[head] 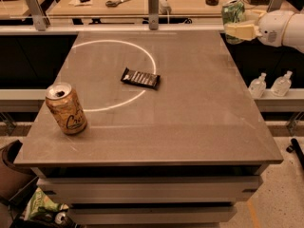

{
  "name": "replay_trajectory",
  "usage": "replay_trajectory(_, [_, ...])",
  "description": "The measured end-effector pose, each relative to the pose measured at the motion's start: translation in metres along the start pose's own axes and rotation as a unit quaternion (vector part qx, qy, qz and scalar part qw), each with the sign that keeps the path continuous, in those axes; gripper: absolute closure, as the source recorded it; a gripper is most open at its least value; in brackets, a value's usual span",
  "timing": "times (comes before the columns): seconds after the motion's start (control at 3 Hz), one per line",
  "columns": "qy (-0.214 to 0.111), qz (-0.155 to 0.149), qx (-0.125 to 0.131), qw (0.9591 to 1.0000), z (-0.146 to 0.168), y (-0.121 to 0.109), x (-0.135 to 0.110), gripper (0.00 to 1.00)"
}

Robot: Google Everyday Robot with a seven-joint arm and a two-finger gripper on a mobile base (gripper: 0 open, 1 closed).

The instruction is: Place green can upright

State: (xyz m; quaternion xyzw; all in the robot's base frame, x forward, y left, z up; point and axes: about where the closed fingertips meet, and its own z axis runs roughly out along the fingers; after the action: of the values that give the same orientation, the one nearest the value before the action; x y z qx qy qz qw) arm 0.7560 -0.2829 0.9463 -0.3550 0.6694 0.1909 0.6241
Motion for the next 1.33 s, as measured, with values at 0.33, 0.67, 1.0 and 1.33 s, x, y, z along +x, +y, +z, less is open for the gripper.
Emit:
replay_trajectory(0.33, [-0.002, 0.012, -0.02, 0.9997, 0.005, 0.017, 0.006, 1.0])
replay_trajectory(0.67, [-0.02, 0.027, -0.04, 0.9986, 0.015, 0.031, 0.01, 1.0])
replay_trajectory(1.0, [-0.048, 0.053, -0.056, 0.9959, 0.024, 0.041, 0.015, 1.0])
replay_trajectory(1.33, [-0.067, 0.07, -0.065, 0.9932, 0.03, 0.045, 0.019, 1.0])
